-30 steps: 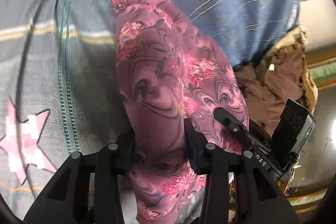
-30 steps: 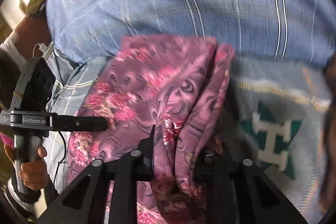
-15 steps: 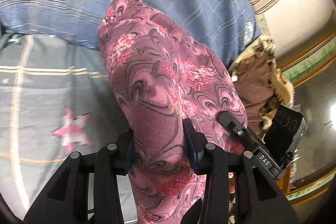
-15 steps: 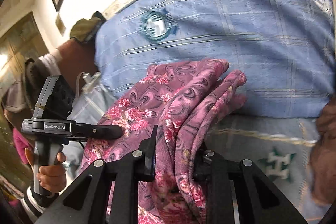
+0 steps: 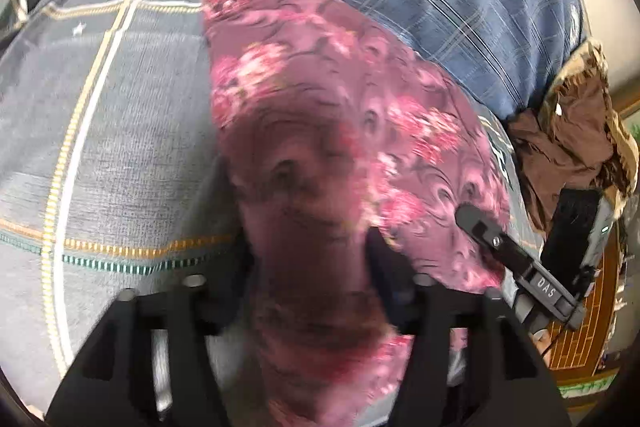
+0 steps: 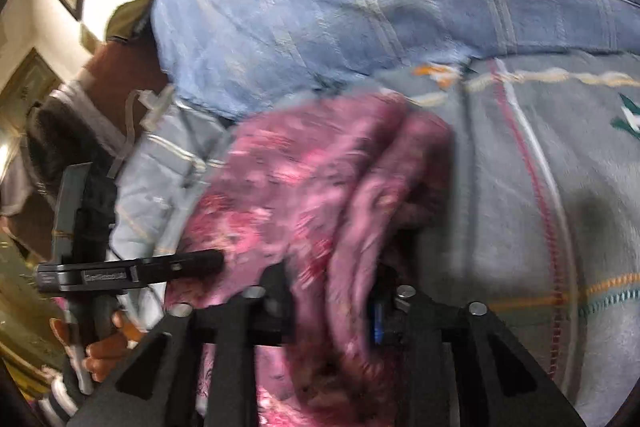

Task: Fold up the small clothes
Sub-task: 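Release the folded shirt onto the sheet and withdraw both grippers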

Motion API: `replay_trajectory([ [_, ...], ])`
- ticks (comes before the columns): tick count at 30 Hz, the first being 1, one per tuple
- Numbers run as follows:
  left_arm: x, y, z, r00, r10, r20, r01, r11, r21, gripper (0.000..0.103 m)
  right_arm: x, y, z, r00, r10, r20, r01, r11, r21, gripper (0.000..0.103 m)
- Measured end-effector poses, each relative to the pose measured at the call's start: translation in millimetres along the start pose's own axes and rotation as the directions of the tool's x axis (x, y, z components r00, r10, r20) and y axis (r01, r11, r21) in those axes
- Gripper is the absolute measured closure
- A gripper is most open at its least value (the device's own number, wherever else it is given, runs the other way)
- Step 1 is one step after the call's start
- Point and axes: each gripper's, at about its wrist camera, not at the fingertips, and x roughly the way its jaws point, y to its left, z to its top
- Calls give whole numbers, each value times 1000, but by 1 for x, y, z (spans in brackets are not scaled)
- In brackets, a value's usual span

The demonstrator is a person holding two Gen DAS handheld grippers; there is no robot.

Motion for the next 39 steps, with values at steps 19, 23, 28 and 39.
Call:
replay_trajectory([
  [19,-56,-54,-64,871,377,313,-445,877,183,27,-49,44,-33,934,-341,-104,329,937,-114,0],
  [23,-62,-57,-78,853,379,359,-468,860,203,27,-55,62,-58,879,-476,-40,447,849,-283,0],
  [28,-69,-64,-95,849,375,374,-474,852,223,27,-78,76,-71,875,-481,47,468,819,-333,0],
  [39,-74,-76,-120,839,372,397,-494,827,269,27,-99,84,-81,881,-459,111,468,815,-342,0],
])
